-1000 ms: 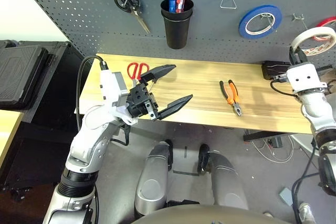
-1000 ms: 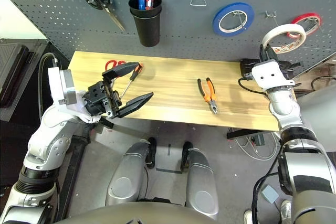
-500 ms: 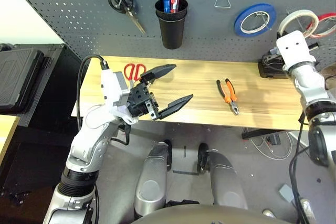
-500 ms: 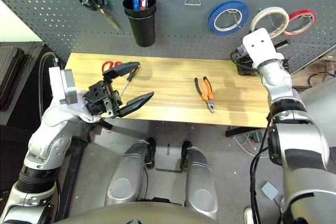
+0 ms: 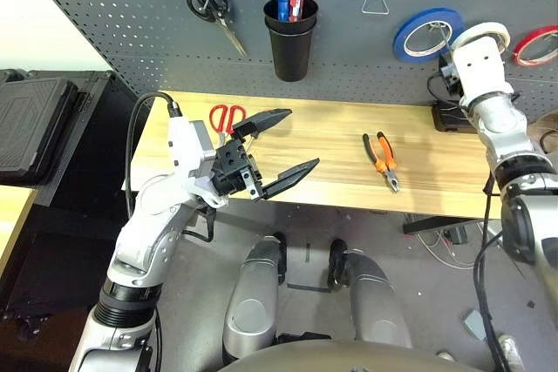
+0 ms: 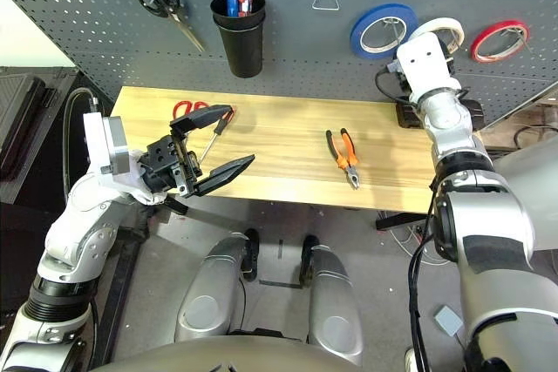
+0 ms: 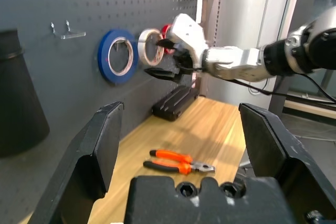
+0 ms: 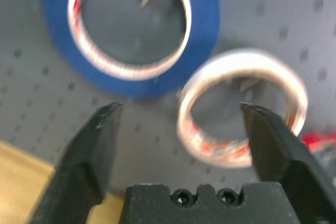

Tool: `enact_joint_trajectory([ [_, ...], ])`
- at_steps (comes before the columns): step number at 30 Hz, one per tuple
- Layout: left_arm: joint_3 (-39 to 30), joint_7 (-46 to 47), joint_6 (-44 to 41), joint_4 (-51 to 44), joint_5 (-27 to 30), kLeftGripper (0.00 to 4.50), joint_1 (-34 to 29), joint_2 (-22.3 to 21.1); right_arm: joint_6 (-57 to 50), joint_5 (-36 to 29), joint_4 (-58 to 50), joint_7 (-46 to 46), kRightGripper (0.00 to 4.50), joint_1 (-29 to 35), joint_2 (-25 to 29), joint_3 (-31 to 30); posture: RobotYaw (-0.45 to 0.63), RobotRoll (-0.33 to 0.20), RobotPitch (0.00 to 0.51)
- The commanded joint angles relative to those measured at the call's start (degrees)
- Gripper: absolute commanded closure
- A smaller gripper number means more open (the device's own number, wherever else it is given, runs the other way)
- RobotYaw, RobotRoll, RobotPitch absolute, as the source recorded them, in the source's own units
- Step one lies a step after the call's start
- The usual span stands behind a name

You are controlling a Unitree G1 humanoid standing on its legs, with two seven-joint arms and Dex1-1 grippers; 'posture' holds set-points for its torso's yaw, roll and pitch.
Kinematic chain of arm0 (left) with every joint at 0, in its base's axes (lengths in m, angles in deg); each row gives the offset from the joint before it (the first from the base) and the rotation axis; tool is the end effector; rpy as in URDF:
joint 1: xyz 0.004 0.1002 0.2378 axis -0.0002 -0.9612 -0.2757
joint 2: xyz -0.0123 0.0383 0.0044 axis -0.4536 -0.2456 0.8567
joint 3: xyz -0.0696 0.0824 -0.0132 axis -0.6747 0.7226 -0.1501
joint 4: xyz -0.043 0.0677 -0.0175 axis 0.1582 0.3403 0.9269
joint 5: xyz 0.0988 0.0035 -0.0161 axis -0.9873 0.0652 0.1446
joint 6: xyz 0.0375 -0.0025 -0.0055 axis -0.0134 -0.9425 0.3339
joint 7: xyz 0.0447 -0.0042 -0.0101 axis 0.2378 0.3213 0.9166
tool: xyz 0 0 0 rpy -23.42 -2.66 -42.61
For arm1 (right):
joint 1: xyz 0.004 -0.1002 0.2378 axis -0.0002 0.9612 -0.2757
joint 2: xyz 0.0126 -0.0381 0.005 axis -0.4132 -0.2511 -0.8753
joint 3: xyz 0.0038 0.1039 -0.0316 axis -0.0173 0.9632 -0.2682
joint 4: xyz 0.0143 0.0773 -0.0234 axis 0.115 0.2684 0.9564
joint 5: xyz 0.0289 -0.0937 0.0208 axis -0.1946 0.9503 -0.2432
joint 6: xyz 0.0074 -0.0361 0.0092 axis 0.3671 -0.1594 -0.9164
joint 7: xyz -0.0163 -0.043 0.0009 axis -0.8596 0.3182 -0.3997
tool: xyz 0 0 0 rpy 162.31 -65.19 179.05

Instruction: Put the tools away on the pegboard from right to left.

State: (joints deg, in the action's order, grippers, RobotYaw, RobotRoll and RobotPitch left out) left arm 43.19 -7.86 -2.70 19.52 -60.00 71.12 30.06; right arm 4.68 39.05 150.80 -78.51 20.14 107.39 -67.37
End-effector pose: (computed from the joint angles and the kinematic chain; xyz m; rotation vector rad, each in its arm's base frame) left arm 0.2106 0.1846 0.1451 0.1244 -0.3498 -1.1224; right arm 0.3119 -0.2890 0.1074 -0.6039 -0.2287 -0.0792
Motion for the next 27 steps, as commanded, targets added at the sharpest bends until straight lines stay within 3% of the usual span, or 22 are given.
enact_joint_trajectory([
  [1, 0.59, -0.68, -0.1, -1.46, -0.71, 0.0, -1.56, -0.87, 5.37, -1.81, -1.98, 2.3, 0.03, 4.75, 0.99, 0.86, 0.34, 0.0, 0.23],
  [6, 0.91, -1.16, 0.04, -0.84, -1.84, 0.0, -2.42, -2.15, 7.07, -4.18, -3.58, 5.78, 0.03, 10.62, 0.5, 1.66, 0.34, 0.0, 0.233],
  [13, 3.05, -2.25, -1.0, 1.35, -7.15, 0.0, -2.74, -6.2, 0.27, -7.28, -5.45, 10.81, 0.03, 13.53, -1.65, 1.66, 0.32, 0.0, 0.247],
  [22, 8.08, -3.14, -4.58, 5.26, -16.55, 0.0, -1.13, -12.28, -17.96, -10.56, -15.37, 15.62, 0.03, 16.92, -5.68, 1.02, 0.31, 0.0, 0.259],
  [27, 9.63, -2.96, -5.52, 6.57, -19.24, 0.0, 0.15, -12.75, -30.72, -12.44, -25.25, 17.52, 0.03, 19.34, -7.73, 1.03, 0.31, 0.0, 0.266],
])
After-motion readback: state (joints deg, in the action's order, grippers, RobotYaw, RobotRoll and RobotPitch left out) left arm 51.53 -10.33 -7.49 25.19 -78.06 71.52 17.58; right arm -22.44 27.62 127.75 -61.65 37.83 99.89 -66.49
